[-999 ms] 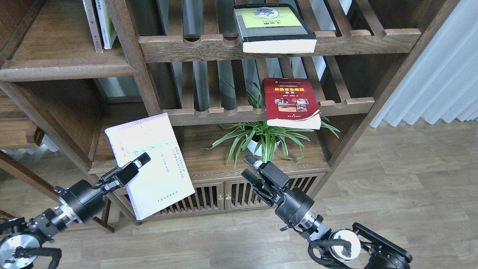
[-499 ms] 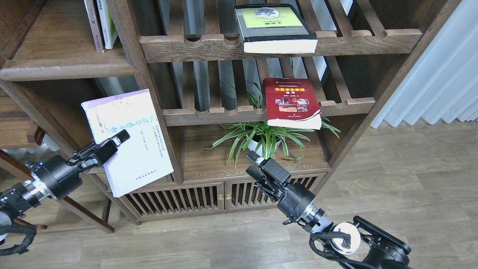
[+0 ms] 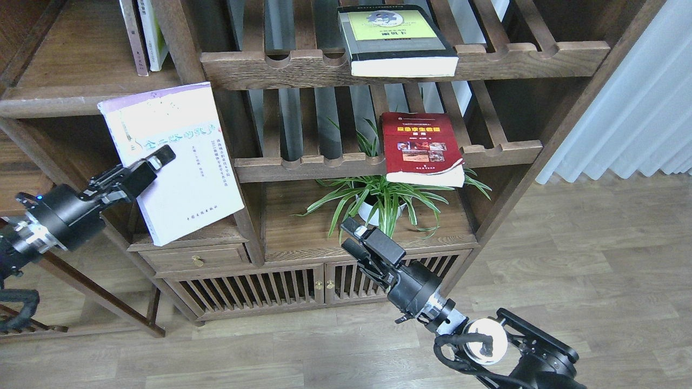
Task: Organize books on shelf
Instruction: 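Carry the white book with the left gripper up to the higher shelf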
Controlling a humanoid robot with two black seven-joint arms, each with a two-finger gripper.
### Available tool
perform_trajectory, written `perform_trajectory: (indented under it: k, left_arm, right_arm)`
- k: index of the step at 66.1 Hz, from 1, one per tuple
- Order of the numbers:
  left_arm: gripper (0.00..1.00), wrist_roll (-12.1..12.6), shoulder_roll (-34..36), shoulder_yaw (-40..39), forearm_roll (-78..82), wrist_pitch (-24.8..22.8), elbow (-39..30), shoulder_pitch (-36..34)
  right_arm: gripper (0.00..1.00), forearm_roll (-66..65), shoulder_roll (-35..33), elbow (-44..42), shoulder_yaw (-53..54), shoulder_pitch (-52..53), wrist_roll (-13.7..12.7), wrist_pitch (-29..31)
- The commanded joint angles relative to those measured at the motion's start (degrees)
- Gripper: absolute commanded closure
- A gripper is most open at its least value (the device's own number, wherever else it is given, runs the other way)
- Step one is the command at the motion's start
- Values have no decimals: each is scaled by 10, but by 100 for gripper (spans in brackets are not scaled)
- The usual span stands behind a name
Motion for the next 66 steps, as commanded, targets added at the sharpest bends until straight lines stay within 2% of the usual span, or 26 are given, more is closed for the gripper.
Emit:
perform_trajectory:
  k: [1,25,56,66]
  left_arm:
    - [95,0,6,-16,0,0,0,-1]
    - [95,-1,58,-37,0,0,0,-1]
    - [95,0,96,-120,0,0,0,-9]
    - [95,2,113,-124,0,0,1,-38]
  right_arm:
    - [5,0,4,-1,0,1,0,0]
    - [5,0,3,-1,0,1,0,0]
    - [4,-1,4,-1,0,5,-1,0]
    - [4,-1,4,-1,-1,8,-1,0]
